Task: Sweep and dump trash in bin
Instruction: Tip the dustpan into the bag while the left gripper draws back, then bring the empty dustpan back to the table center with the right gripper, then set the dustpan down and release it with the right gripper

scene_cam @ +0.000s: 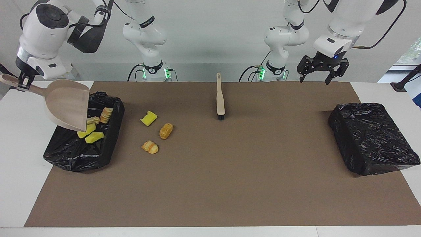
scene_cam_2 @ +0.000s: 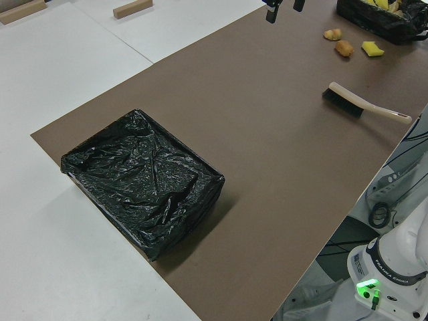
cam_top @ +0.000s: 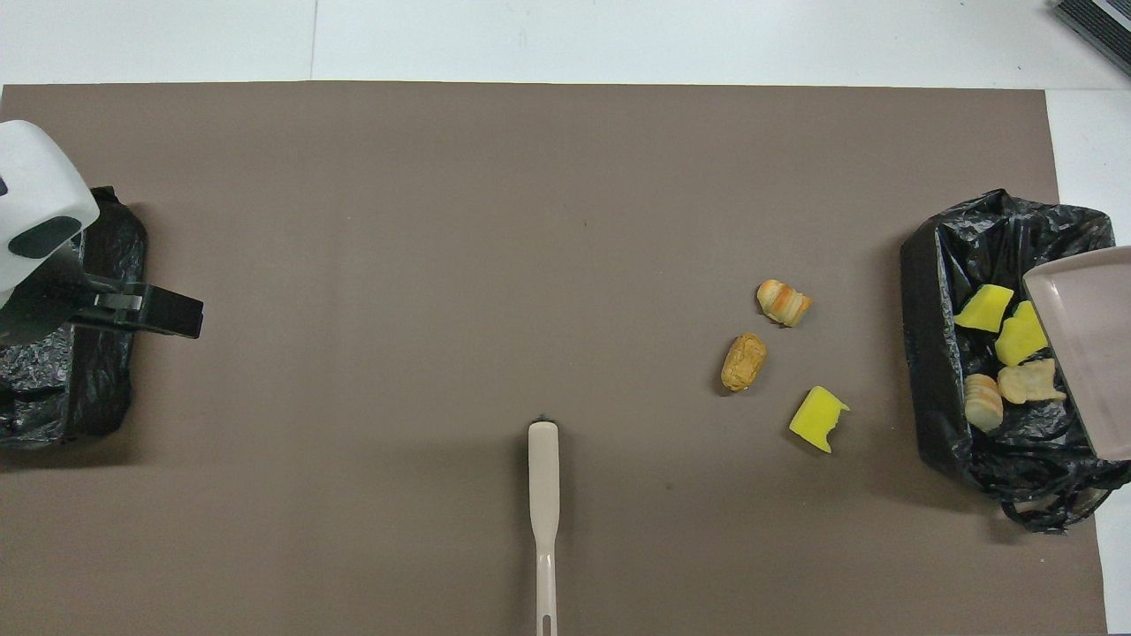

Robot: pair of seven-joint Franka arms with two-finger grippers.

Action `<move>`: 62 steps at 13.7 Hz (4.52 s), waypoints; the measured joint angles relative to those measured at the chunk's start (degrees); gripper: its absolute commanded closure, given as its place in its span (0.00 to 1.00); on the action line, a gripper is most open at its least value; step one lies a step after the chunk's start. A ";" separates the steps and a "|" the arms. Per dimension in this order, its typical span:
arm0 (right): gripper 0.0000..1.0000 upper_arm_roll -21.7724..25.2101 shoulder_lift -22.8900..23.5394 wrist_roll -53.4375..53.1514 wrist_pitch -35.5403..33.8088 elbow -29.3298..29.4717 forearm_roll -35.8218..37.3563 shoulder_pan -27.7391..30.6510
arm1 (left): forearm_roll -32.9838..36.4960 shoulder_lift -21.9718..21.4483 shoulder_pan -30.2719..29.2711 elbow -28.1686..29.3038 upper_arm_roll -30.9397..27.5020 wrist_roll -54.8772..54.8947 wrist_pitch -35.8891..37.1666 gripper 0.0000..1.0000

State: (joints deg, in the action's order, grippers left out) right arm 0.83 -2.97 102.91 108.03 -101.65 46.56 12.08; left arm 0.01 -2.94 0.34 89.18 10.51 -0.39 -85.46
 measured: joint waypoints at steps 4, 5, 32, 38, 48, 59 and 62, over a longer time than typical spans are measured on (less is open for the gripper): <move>1.00 -1.28 0.02 -4.45 -0.05 0.58 -7.88 0.00 | 0.83 0.00 -0.01 -0.05 -0.74 2.26 0.01 0.00; 1.00 -1.36 0.02 -6.28 -0.42 0.58 -10.80 -0.01 | 0.84 0.00 -0.02 -0.09 -1.34 3.03 0.01 0.00; 1.00 -2.13 11.22 -119.38 4.93 -3.87 -52.42 -37.72 | 0.82 -0.10 6.18 -1.81 -11.49 4.61 0.83 0.00; 1.00 -1.98 14.47 -129.78 8.04 -2.06 -55.41 -42.61 | 0.82 -0.18 6.23 -1.86 -11.42 4.61 0.83 0.00; 1.00 -1.92 23.59 -136.55 10.19 2.60 -51.89 -48.54 | 0.82 -0.37 6.82 -1.87 -11.40 4.61 0.88 0.00; 0.00 -2.11 21.85 -138.37 7.39 3.51 -52.13 -48.87 | 0.76 0.08 7.00 0.93 -6.89 4.57 -2.58 0.00; 0.00 -3.73 16.29 -142.79 3.14 -0.50 -52.34 -51.37 | 0.69 0.48 8.39 5.34 -4.37 3.31 -7.76 0.00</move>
State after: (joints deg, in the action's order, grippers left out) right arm -2.90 13.32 -39.89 111.17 -102.15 -5.78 -39.30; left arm 0.70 -2.46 8.73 94.52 6.14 2.92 -93.22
